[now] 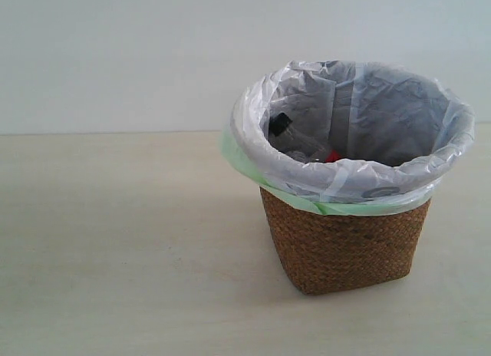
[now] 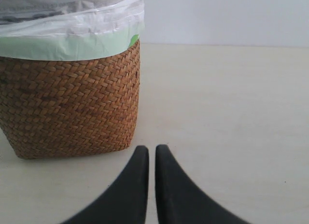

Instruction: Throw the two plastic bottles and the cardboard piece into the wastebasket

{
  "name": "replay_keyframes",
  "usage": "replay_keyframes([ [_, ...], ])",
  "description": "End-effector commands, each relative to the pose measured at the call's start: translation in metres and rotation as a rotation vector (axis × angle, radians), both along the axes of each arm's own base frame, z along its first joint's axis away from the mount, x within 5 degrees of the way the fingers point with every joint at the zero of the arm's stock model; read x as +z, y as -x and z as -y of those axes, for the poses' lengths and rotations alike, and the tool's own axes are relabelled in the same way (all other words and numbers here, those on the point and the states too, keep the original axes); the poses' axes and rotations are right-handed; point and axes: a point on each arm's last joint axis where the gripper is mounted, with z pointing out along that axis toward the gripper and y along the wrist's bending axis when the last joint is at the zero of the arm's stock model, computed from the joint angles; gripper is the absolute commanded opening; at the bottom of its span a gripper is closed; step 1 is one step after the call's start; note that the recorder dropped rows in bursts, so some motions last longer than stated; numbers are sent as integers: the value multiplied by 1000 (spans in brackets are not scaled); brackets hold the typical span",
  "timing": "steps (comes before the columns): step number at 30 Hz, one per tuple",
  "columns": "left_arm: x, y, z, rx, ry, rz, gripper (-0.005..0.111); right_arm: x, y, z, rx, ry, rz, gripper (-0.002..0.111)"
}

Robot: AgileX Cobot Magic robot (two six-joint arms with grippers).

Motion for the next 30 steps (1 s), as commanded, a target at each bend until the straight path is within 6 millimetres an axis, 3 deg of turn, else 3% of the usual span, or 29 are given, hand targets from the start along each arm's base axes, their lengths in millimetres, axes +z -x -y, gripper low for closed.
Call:
replay_keyframes([
  [1,-20,-5,0,-3,10,21,7,2,0,0,2,9,18,2],
  [10,-43,-10,-1,3,9,-121,7,2,0,0,2,9,18,2],
  [15,-60,-10,-1,8,15,-305,7,2,0,0,2,9,18,2],
  [18,-72,-8,-2,21,-82,-451,7,2,0,0,2,9,18,2],
  [30,-72,-8,-3,24,-127,-452,7,2,0,0,2,9,18,2],
])
